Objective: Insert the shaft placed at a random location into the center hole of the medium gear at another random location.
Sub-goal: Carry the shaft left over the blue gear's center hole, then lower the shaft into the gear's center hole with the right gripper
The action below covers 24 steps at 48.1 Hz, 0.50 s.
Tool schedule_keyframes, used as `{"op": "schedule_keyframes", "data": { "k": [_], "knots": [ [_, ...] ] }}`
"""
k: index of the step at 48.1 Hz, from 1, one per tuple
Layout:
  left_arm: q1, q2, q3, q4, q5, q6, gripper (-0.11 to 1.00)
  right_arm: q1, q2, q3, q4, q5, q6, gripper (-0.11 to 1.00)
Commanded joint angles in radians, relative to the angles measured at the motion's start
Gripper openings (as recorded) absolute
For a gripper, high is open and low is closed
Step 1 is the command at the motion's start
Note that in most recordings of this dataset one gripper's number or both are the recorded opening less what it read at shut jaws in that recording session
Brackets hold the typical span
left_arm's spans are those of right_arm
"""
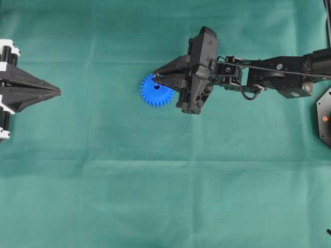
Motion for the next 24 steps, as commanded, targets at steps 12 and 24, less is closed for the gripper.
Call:
{"op": "schedule_keyframes", "data": {
  "k": [12, 24],
  "knots": [
    [0.0, 0.006, -0.025, 0.003, -0.005, -0.002, 0.0, 0.002, 0.011, -0.026, 0.0, -0.006, -0.008, 0.13],
    [-0.002, 0.006, -0.025, 0.003, -0.003, -0.002, 0.0, 0.002, 0.052, -0.037, 0.0, -0.008, -0.008, 0.13]
  ]
}}
